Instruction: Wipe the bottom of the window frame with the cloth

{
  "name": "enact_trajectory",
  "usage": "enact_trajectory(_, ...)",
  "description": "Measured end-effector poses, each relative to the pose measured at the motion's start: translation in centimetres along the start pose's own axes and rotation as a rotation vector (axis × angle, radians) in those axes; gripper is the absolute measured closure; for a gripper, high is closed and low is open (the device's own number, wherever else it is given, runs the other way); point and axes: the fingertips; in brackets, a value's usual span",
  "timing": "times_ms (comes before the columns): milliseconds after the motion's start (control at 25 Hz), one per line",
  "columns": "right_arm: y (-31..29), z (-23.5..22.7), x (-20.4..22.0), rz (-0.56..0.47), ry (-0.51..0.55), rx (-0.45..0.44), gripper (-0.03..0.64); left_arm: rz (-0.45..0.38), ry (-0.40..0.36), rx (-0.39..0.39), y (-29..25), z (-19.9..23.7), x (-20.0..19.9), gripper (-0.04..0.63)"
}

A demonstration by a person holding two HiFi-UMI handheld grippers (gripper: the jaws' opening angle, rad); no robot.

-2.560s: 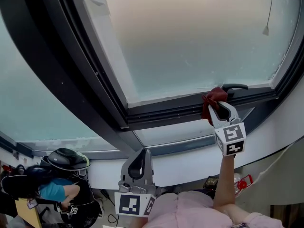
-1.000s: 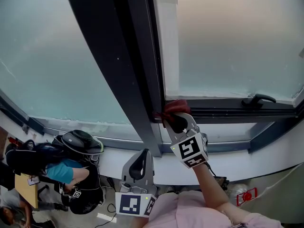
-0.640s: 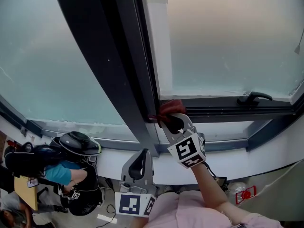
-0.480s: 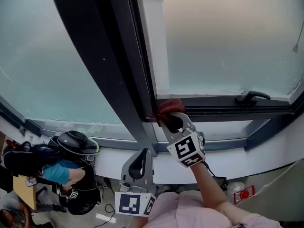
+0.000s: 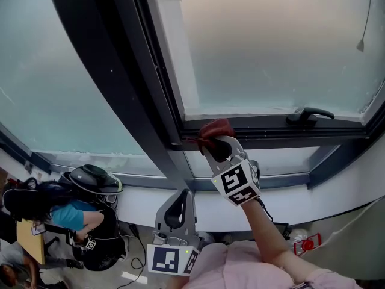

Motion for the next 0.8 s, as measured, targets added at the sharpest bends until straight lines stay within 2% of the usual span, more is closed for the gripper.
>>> enact_trajectory(400, 0.3, -0.1, 0.3, 0.000, -0.015, -0.018, 0.537, -0.001, 0.002, 0.005, 0.3, -1.2, 0.2, 0.601)
enact_trajectory(800, 0.0, -0.1, 0.1, 0.012, -0.035, -0.002, 0.537, -0.002, 0.003, 0.051, -1.2, 1.0, -0.6, 0.601)
Point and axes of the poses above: the fingertips, and each gripper's own axes: y backward along the fingers, z to its left, x out of its underside, and after that the axes turned 5 degrees about z, right-handed
